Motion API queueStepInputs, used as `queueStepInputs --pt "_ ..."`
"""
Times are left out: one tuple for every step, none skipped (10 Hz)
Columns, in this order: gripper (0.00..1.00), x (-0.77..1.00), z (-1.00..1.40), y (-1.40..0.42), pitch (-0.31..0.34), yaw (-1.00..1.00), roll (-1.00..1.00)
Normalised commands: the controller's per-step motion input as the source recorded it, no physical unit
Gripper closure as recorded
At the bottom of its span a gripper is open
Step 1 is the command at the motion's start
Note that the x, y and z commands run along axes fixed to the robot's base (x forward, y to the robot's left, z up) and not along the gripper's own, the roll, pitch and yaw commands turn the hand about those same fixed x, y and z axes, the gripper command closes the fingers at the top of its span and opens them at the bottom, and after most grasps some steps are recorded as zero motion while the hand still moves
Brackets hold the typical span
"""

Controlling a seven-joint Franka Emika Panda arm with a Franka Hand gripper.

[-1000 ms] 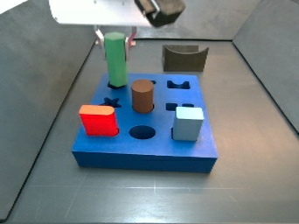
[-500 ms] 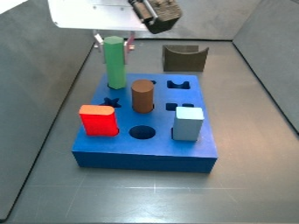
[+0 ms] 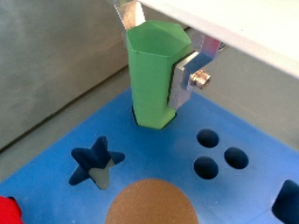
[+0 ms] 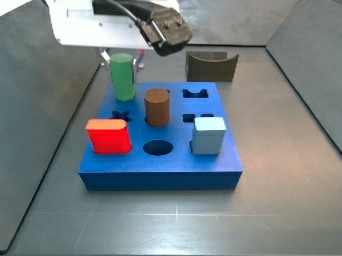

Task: Pick up the hexagon object. Move up. Move to above the board. Insert the hexagon object.
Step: Insert the hexagon object.

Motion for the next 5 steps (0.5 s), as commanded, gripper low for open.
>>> queueStepInputs --pt "1.00 -0.01 -0.91 0.00 -0.160 0.07 0.09" --pt "1.00 0.00 -0.85 -0.10 -0.080 0.10 0.20" --pt "1.00 -0.05 -0.83 -0.25 -0.104 0.13 0.23" --pt "1.00 -0.04 -0.69 -0.40 -0.049 0.15 0.33" --pt "1.00 0.00 -0.64 -0.31 0.000 0.11 0.36"
